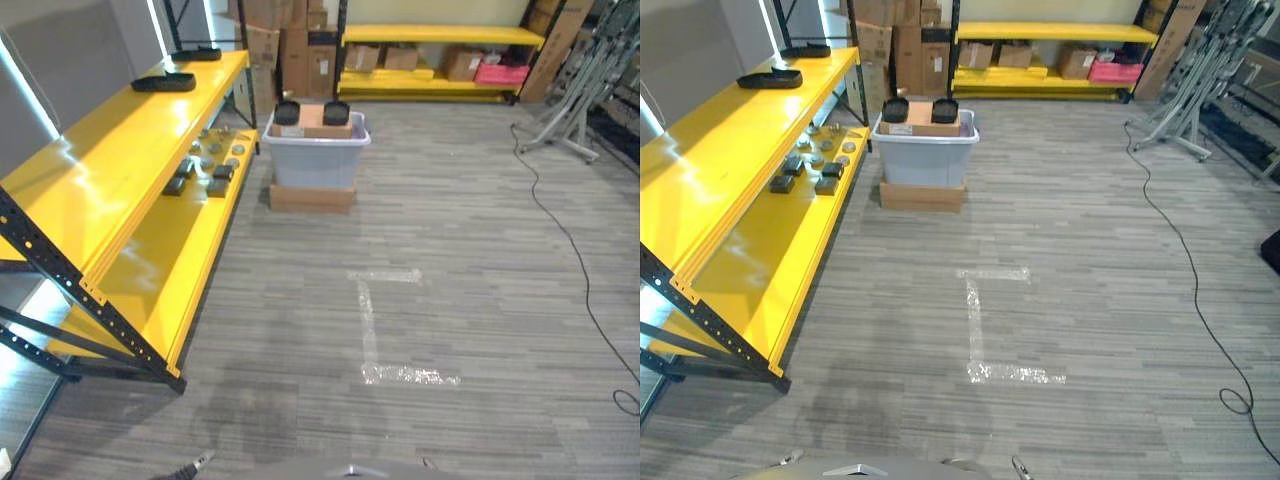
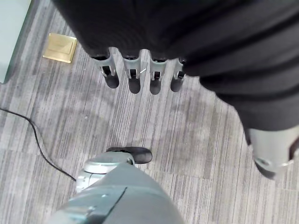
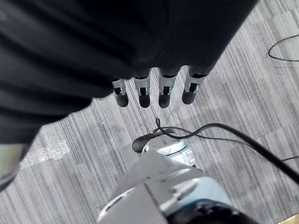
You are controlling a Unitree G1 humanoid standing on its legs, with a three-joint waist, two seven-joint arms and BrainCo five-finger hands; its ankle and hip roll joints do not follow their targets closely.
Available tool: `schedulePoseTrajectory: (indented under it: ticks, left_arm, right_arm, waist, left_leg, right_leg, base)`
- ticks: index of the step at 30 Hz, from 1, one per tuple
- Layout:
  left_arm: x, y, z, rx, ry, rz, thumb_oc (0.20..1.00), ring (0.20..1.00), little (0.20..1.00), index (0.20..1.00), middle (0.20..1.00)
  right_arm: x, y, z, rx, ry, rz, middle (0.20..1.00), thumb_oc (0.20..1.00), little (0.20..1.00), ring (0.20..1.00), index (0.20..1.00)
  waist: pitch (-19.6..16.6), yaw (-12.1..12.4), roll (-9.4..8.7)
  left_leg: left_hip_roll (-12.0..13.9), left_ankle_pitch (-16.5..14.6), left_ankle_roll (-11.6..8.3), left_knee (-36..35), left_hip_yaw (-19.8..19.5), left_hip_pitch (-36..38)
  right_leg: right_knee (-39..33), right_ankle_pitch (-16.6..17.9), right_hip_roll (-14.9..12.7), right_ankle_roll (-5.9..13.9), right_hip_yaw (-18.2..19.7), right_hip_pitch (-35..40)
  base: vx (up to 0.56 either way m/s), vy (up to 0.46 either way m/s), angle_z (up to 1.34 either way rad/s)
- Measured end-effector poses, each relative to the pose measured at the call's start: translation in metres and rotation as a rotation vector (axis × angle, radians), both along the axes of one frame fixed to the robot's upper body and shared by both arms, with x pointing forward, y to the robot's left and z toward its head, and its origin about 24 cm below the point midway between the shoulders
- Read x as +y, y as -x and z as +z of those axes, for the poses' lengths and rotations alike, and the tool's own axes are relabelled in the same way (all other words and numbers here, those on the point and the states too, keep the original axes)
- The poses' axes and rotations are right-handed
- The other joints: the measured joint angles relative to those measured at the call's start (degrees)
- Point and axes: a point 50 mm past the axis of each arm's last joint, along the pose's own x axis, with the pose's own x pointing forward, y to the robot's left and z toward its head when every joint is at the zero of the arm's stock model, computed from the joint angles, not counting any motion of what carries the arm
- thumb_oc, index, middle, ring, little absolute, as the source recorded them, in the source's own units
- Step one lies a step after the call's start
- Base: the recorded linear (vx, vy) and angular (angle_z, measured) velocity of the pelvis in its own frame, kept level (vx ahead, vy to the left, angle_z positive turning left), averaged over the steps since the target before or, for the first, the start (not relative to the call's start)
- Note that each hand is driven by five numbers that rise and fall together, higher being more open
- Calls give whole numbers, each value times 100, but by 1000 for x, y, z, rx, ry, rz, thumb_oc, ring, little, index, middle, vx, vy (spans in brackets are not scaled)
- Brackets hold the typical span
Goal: Move parts from the plastic box to the shelf.
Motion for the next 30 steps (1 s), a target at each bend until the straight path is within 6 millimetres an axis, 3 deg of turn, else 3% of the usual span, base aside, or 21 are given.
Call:
schedulePoseTrajectory:
  ticks: [7,15,30]
  left_arm:
    - [0,1,0,3,5,42,1000,1000,1000,1000,1000]
    - [3,3,0,-16,-20,60,1000,1000,1000,1000,1000]
    - [4,-17,4,-166,-63,0,1000,1000,1000,1000,1000]
  right_arm:
    - [1,-6,1,-41,-25,-3,1000,1000,1000,1000,1000]
    - [3,-14,1,-124,-35,62,1000,1000,1000,1000,1000]
    - [12,-22,0,-156,-32,138,1000,1000,1000,1000,1000]
  waist:
    - [195,-28,15]
    - [340,-59,-175]
    - [338,-57,-185]
  left_leg:
    - [-6,91,-14,-213,7,143]
    - [0,82,-19,-230,102,227]
    - [-1,74,-10,-249,150,232]
  right_leg:
    - [-865,510,52,-22,-61,464]
    - [-881,525,68,-28,53,499]
    - [-889,556,63,-33,72,498]
  base:
    - [0,0,0]
    - [-5,1,-6]
    - [-4,0,-2]
